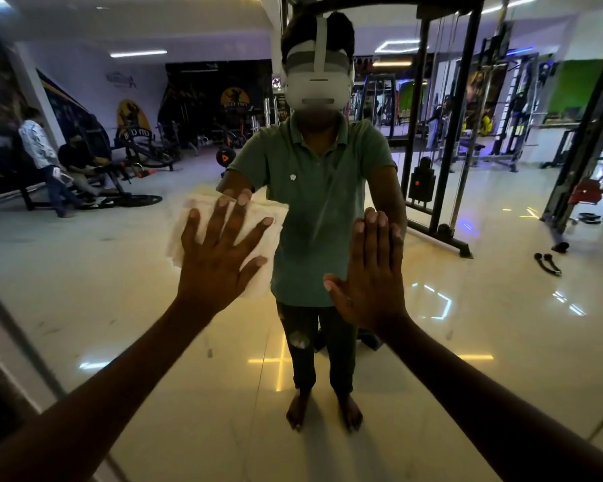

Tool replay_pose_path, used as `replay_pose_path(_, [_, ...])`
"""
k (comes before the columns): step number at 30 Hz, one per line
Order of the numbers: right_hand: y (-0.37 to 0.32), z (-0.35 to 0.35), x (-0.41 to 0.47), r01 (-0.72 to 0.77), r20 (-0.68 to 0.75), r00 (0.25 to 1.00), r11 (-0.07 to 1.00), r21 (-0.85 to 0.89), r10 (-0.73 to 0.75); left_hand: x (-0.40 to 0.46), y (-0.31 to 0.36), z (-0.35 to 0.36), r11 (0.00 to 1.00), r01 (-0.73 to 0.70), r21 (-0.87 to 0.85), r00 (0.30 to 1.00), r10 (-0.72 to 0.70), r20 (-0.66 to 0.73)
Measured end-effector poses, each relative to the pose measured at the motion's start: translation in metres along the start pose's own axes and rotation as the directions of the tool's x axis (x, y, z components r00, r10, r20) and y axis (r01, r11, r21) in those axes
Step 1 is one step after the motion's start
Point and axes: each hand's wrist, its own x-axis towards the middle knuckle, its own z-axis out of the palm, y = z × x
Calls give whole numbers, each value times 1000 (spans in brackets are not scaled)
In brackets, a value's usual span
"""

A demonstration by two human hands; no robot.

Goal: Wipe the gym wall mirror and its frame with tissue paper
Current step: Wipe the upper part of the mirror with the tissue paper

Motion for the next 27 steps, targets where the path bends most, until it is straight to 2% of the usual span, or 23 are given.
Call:
replay_pose_path(2, [-3,2,0,-10,-12,1000,1000,-7,10,4,15,0,997,78,-22,997,-78,20])
replay_pose_path(3, [-3,3,0,-8,-18,1000,1000,-10,8,14,29,0,997,63,-31,998,-63,28])
replay_pose_path(6, [-3,5,0,-3,-23,1000,1000,-12,3,54,71,-3,988,-149,-34,989,150,16])
replay_pose_path(8, [-2,4,0,3,-14,1000,1000,2,-3,69,76,-5,967,-249,-49,968,250,9])
replay_pose_path(10, [1,3,0,11,-16,1000,1000,13,-11,63,60,-5,953,-302,-33,953,302,19])
replay_pose_path(11, [2,1,0,10,-11,1000,1000,9,-10,50,47,-4,958,-285,-22,958,285,17])
replay_pose_path(14, [1,2,-1,-6,-12,1000,1000,0,6,-8,-4,1,996,-83,19,996,83,-36])
replay_pose_path(16, [-2,2,-1,-16,-24,1000,1000,-15,16,-34,-17,4,992,118,-39,993,-118,-19])
replay_pose_path(17, [-3,2,0,-20,-23,1000,1000,-21,20,-36,-10,5,964,255,-78,967,-255,1])
replay_pose_path(19, [-5,1,2,-28,-13,1000,999,-26,28,-21,27,4,821,544,-171,835,-550,20])
replay_pose_path(20, [-7,0,1,-38,-2,999,999,-20,38,-12,52,4,764,617,-190,781,-624,25])
replay_pose_path(21, [-13,-1,-5,-48,16,999,999,-4,48,-4,78,5,755,627,-193,773,-633,36])
replay_pose_path(23, [-29,4,-33,-54,87,995,998,29,51,-1,118,8,846,496,-196,868,-492,70])
replay_pose_path(25, [-45,14,-73,-66,185,981,998,8,63,-16,117,17,950,242,-197,969,-228,91])
replay_pose_path(27, [-52,25,-102,-85,223,971,996,-25,88,-39,82,27,986,56,-156,998,-50,38])
